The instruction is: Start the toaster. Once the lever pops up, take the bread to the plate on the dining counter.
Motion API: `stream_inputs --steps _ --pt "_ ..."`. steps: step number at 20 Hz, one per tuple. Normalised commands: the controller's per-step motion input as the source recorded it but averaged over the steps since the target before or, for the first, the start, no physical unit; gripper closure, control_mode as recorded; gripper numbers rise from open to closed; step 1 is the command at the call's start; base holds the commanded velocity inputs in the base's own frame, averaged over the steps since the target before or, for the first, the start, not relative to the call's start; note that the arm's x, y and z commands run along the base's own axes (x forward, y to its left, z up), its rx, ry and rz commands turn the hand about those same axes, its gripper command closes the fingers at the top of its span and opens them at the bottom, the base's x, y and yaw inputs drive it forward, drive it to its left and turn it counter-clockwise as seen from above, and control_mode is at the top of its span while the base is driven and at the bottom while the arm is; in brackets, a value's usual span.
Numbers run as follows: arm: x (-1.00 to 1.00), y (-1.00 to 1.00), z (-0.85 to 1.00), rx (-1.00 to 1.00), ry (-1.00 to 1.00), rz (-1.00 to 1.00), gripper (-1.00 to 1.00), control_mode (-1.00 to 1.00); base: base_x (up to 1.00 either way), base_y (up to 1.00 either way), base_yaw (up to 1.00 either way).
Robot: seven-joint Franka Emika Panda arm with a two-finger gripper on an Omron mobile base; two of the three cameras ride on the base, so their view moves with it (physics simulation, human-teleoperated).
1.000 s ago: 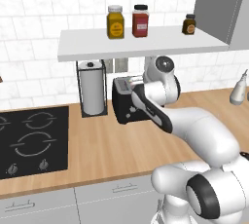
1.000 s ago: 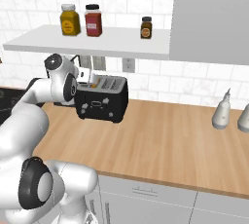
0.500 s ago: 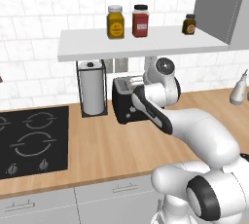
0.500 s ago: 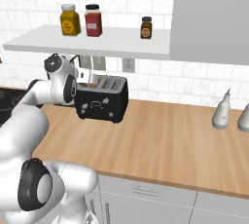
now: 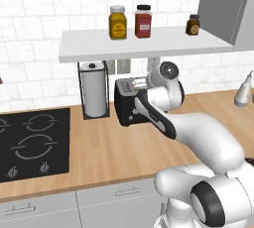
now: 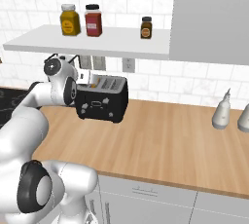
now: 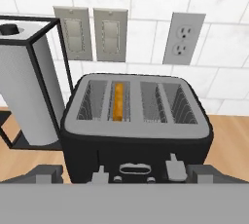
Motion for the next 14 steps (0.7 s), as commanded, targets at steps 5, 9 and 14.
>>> stream_inputs --steps 5,9,14 --pt "0.00 0.00 0.00 0.00 0.00 0.00 -1.00 -1.00 0.00 0.00 0.00" --pt "0.00 0.00 0.00 0.01 0.03 0.00 -1.00 -1.00 0.00 0.00 0.00" --pt "0.00 0.00 0.00 0.00 0.02 0.00 -1.00 -1.00 0.00 0.00 0.00"
